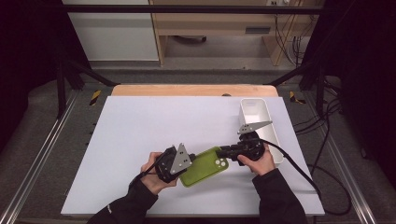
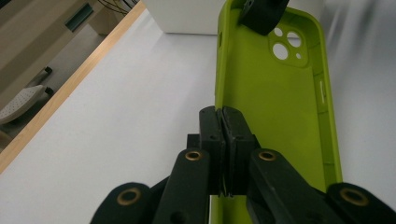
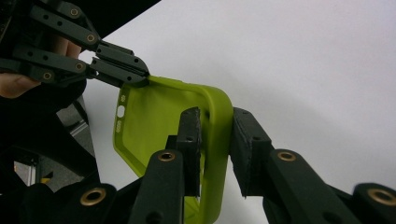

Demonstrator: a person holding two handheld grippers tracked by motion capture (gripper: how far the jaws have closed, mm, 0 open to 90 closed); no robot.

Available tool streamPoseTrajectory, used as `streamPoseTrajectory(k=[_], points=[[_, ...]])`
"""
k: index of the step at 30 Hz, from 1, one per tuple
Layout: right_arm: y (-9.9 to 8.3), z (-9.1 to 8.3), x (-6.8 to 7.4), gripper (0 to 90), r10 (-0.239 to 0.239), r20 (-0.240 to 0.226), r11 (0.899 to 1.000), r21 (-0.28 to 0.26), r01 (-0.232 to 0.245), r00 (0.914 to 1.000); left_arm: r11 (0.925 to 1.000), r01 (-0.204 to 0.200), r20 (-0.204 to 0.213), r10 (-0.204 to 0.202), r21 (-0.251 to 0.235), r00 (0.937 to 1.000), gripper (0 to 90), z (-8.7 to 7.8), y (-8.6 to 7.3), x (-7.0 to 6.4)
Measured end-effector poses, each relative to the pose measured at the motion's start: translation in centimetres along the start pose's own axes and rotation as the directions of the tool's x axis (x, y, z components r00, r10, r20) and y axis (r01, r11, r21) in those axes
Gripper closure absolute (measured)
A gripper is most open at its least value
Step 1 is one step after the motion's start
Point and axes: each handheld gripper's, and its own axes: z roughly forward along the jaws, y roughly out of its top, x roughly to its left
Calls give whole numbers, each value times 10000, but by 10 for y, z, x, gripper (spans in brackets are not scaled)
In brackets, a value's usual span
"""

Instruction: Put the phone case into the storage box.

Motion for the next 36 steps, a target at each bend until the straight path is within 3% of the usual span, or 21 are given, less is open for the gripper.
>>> streamPoseTrajectory(k=[17,28,36], points=[[0,-3,1,790,60,17,10000,70,-60,10000,10000,3,58,-3,37,10000,880,1,0,-1],[1,-6,3,796,94,106,10000,-27,-93,9999,9998,180,234,-182,81,9996,869,4,0,-2],[1,-7,3,797,26,204,10000,-80,-24,9998,9985,554,425,-551,-52,9976,847,6,-2,-1]])
